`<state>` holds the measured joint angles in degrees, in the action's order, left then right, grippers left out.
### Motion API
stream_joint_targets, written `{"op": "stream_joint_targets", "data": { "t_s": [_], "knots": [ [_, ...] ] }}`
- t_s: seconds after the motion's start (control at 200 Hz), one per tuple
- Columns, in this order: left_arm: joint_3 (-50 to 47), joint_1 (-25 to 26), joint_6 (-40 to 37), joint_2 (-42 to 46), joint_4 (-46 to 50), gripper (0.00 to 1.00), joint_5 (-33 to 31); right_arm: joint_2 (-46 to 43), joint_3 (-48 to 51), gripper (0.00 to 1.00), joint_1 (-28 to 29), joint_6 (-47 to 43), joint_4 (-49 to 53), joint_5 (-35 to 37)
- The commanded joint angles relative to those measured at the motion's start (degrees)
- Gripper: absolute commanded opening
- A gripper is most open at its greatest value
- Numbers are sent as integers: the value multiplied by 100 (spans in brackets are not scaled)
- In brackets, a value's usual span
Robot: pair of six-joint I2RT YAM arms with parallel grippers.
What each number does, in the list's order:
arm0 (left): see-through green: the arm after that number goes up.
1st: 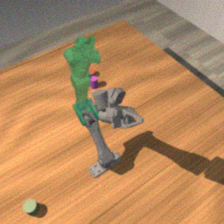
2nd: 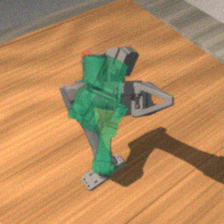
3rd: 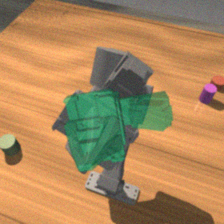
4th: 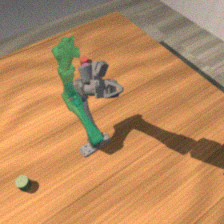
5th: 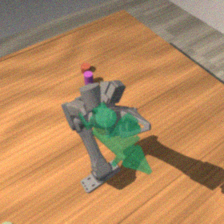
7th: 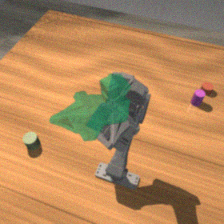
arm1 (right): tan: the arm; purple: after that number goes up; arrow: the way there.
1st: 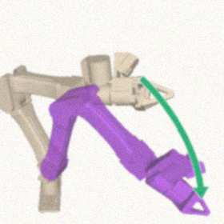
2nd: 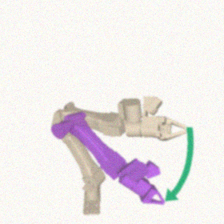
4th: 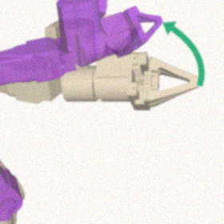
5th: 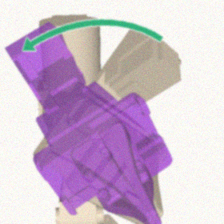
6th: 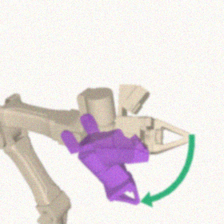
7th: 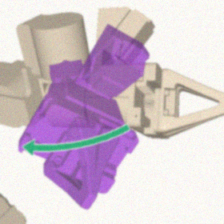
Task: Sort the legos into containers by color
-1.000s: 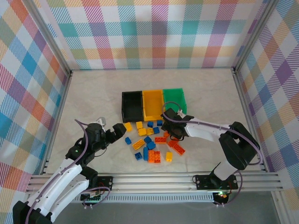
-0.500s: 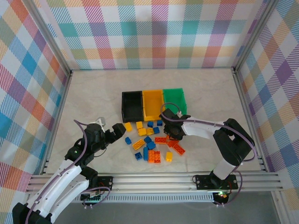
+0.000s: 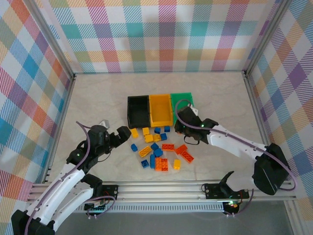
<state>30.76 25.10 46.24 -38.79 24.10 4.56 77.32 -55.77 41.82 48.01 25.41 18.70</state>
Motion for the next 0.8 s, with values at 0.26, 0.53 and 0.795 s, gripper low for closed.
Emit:
{"op": "stream_joint_targets", "data": {
  "t_s": [0.26,0.53,0.795],
  "knots": [
    [374,39,-577,-331,652,100,-261,2090,-2125,20,-1278,-1972,308,-560],
    [361,36,-721,-516,840,100,-178,3031,-3121,36,-1394,-2020,634,-508],
    [447,125,-915,-1262,737,85,129,2458,-2830,67,-1387,-1886,466,-719]
  ]
}}
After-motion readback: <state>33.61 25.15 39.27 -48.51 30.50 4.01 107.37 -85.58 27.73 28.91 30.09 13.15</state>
